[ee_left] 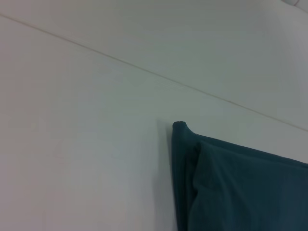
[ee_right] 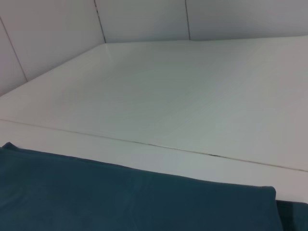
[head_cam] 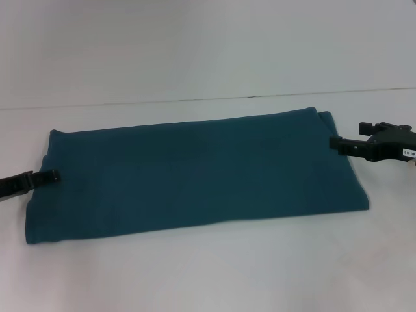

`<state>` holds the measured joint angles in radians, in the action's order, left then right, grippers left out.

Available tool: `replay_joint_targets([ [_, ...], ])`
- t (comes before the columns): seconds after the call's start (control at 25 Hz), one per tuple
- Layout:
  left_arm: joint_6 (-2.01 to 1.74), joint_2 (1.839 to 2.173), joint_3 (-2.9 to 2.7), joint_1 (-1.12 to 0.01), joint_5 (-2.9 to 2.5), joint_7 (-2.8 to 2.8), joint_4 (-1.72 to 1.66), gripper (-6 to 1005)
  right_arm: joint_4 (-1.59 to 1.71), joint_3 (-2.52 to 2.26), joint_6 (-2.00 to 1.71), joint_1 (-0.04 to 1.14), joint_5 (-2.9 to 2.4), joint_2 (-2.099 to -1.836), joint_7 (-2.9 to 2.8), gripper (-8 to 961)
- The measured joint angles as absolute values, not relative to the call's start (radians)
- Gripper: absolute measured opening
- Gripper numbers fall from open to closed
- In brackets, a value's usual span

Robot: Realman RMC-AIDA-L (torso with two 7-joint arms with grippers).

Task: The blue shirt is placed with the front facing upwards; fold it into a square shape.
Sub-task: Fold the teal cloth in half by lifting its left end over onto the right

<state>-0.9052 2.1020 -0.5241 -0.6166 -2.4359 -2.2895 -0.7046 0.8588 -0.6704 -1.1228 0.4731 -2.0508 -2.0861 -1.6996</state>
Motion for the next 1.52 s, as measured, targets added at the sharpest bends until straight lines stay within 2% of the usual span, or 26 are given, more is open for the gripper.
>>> replay_joint_targets([
  [1.52,-0.925,2.117,-0.566,-0.649,-2.421,-2.283,-0.669,877,0.861,-0.670,-1.124,0.472,-2.051,-2.086,-1.704,915],
])
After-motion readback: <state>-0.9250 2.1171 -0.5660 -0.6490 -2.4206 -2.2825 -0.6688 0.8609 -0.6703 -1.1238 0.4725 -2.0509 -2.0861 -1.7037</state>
